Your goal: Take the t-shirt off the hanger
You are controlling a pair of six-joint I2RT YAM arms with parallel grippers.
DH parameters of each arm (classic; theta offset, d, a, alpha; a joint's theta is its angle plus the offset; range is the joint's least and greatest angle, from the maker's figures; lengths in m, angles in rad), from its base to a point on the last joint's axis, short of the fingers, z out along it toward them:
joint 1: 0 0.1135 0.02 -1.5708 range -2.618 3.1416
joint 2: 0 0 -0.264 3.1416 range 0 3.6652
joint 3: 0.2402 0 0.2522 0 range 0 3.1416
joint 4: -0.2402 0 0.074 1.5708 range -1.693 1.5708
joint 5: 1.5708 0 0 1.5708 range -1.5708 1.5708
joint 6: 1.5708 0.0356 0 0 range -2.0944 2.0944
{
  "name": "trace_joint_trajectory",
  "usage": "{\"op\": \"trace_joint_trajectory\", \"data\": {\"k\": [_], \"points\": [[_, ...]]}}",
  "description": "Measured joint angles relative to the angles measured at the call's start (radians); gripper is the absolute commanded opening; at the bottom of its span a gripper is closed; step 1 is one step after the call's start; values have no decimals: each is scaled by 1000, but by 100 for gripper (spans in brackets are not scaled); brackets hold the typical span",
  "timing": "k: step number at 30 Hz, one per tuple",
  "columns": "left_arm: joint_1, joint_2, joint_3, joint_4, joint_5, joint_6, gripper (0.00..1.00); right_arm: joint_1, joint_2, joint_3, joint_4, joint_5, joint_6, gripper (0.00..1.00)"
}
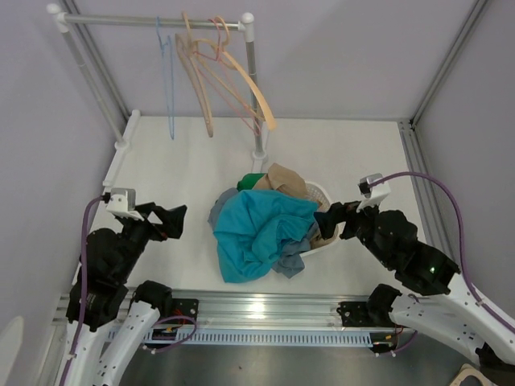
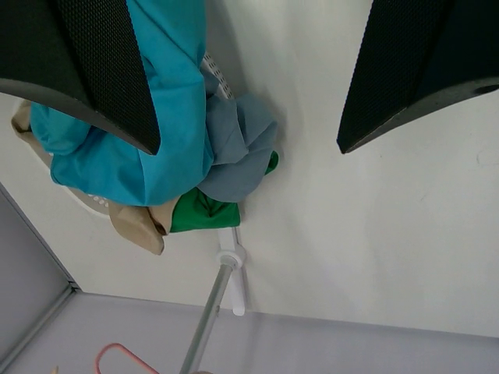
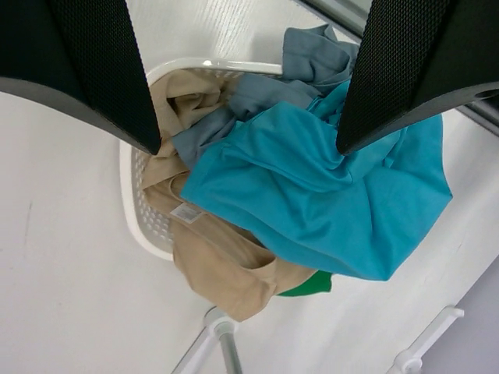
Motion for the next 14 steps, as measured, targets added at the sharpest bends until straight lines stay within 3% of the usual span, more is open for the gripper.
{"op": "trace_joint_trajectory", "data": {"k": [14], "points": [[0, 1, -16, 31, 75, 8, 100, -2, 10, -14, 10, 80, -7, 100]]}}
